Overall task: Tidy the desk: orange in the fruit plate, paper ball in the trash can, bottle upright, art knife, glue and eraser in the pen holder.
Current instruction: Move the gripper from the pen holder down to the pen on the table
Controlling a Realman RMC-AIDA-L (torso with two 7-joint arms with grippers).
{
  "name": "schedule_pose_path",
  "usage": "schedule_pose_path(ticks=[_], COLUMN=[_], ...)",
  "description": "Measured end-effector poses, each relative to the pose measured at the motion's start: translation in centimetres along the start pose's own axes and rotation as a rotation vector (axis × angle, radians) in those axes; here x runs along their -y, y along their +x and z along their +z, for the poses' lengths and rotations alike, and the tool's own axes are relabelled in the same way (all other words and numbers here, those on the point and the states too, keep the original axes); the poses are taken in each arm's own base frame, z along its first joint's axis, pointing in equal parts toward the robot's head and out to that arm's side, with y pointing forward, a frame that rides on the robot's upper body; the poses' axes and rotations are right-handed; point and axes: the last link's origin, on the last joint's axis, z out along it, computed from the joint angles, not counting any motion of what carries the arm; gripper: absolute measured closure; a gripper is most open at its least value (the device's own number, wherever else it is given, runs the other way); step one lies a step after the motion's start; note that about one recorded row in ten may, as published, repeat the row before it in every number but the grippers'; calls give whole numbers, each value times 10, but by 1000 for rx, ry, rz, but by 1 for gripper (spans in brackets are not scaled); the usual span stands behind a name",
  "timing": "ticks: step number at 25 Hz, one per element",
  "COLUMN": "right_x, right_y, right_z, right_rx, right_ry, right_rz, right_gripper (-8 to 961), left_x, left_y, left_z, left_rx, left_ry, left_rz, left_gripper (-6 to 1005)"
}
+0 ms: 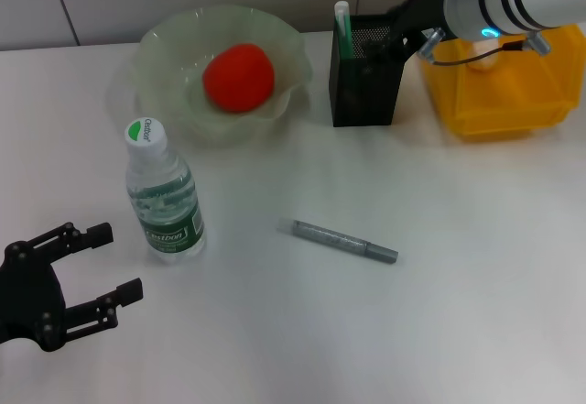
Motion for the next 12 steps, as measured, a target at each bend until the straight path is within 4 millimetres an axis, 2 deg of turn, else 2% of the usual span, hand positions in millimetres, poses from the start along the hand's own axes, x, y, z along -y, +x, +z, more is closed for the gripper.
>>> schedule_pose_path(ticks=[5, 12], right_x=[1, -7], right_y=[-5, -9], right_z=[-7, -32], right_rx=[10, -20], right_ry=[0, -51], right_rz=[-3, -26], right_gripper=[346, 284], left_x=[0, 0], left_y=[0, 0], left_z=[0, -1], left_rx=[-1, 0], left_ry=[1, 2], left_rz=[0, 2], left_gripper=[204, 204])
